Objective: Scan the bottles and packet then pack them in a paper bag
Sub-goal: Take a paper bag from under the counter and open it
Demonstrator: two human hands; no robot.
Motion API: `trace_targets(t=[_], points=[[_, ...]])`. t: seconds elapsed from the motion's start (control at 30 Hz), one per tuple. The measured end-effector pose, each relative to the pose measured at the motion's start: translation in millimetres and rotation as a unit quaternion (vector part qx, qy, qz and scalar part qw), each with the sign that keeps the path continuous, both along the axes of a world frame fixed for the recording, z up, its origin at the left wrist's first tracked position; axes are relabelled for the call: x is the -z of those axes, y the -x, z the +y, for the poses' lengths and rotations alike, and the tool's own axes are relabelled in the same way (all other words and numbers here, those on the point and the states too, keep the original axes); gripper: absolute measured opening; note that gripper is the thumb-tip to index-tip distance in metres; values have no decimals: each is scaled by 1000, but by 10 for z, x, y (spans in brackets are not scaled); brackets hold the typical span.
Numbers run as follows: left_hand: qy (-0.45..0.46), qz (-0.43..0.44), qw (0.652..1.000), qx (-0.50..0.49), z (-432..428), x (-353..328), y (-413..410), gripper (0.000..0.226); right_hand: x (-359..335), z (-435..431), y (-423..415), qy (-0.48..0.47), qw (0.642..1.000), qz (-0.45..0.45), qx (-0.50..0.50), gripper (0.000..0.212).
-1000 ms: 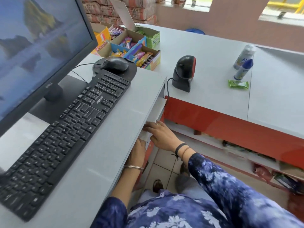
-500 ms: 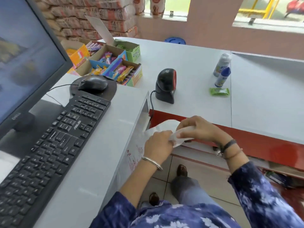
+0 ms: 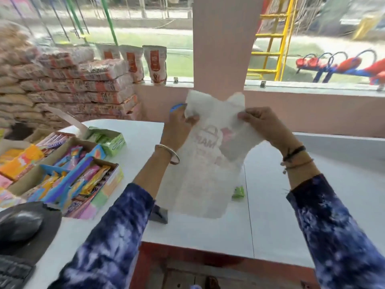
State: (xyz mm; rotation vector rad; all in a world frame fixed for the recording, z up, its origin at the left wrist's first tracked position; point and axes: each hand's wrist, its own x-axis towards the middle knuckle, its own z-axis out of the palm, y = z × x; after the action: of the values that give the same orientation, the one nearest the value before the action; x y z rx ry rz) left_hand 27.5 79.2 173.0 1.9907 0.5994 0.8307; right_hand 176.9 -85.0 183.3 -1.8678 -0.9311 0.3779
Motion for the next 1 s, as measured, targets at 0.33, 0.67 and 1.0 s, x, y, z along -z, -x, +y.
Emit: trace_targets(t=[0.33, 0.67, 1.0], points=[[246, -126, 922, -272, 612, 134, -1151, 48, -139, 1155, -589, -69, 911, -394, 97, 15], [397, 24, 907, -137, 793, 1061, -1330, 23, 1127, 1683, -711, 156, 962, -222, 41, 23], [396, 26, 916, -64, 902, 1307, -1222, 29, 1113, 1635, -1033, 69, 959, 267, -60, 32]])
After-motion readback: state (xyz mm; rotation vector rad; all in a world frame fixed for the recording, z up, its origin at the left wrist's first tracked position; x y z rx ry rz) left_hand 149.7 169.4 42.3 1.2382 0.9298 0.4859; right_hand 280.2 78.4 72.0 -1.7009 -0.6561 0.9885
